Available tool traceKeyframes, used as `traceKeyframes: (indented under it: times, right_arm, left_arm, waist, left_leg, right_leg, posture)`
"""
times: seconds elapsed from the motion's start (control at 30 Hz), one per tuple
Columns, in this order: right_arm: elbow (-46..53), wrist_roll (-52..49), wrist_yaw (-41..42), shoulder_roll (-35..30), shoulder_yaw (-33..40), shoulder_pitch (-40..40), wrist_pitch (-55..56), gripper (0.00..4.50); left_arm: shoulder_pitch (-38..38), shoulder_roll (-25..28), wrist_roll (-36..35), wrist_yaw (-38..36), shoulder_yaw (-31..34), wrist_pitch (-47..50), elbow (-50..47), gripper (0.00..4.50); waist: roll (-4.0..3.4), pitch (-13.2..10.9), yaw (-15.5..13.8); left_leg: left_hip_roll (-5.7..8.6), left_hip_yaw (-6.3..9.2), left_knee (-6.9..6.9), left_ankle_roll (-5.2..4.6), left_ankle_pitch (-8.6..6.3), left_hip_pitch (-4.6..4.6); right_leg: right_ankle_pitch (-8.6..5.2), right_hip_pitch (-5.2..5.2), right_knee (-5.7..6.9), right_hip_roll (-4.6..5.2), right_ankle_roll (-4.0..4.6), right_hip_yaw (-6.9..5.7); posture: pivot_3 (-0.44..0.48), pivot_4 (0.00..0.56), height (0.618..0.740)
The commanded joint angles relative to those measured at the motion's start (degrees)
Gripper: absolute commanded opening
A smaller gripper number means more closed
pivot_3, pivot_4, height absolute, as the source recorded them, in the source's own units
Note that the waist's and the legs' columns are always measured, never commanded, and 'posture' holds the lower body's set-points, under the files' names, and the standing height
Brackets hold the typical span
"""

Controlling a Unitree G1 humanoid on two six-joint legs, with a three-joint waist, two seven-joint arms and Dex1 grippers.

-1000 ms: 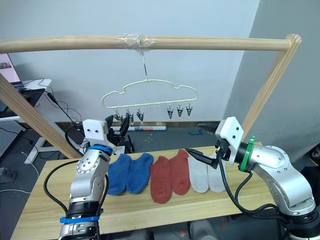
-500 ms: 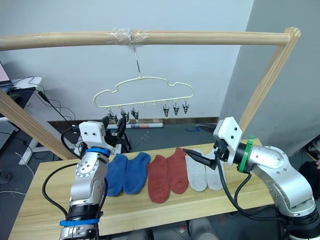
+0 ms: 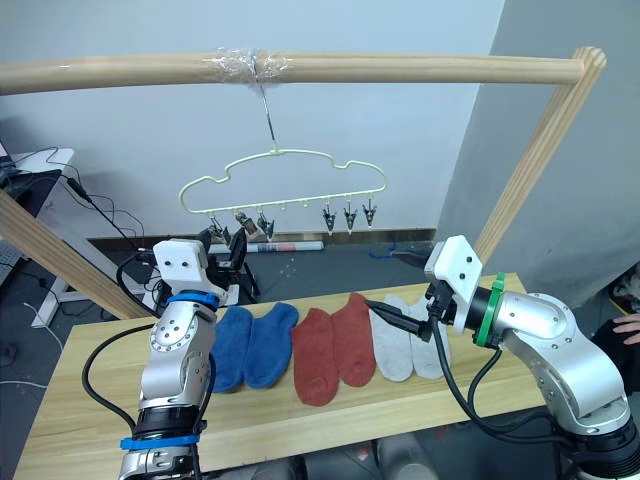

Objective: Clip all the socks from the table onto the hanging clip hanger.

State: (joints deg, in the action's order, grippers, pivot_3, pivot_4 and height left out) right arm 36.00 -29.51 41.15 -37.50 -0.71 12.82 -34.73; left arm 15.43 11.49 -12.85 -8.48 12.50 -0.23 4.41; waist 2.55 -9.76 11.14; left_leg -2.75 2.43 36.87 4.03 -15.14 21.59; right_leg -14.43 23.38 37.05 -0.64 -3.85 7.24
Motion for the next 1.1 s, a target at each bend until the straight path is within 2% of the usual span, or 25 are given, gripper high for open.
traceKeyframes:
  times: [0.03, 0.97, 1.1]
  right_arm:
    - [1.5, -0.5, 0.13, -0.18, 0.66, 0.89, 0.82, 4.5]
    - [0.6, -0.26, 0.32, 0.44, -0.23, 2.02, 1.42, 4.5]
    - [0.5, -0.25, 0.39, 0.43, -0.27, 1.97, 1.5, 4.5]
  left_arm:
    - [1.26, -0.02, -0.21, 0.8, 1.1, -1.01, -1.05, 3.06]
    - [2.89, -0.14, 0.35, 0.1, -0.58, -1.33, -3.13, 3.06]
    - [3.03, 0.01, 0.36, -0.07, -0.69, -1.32, -3.29, 2.18]
  waist:
    - [-0.01, -0.01, -0.03]
    - [-0.05, -0.03, -0.05]
    - [-0.05, -0.03, -0.05]
  left_leg:
    - [0.01, 0.11, 0.02, 0.0, 0.0, 0.16]
    - [0.03, 0.35, 0.05, 0.0, 0.0, 0.29]
    - [0.03, 0.35, 0.05, 0.0, 0.0, 0.29]
  right_leg:
    - [0.0, 0.1, -0.01, 0.0, 0.0, -0.07]
    - [0.0, 0.12, -0.01, 0.01, 0.01, -0.26]
    - [0.0, 0.12, 0.0, 0.01, 0.01, -0.27]
  posture:
    - [-0.209, 0.16, 0.74]
    - [-0.202, 0.156, 0.74]
    - [-0.202, 0.156, 0.74]
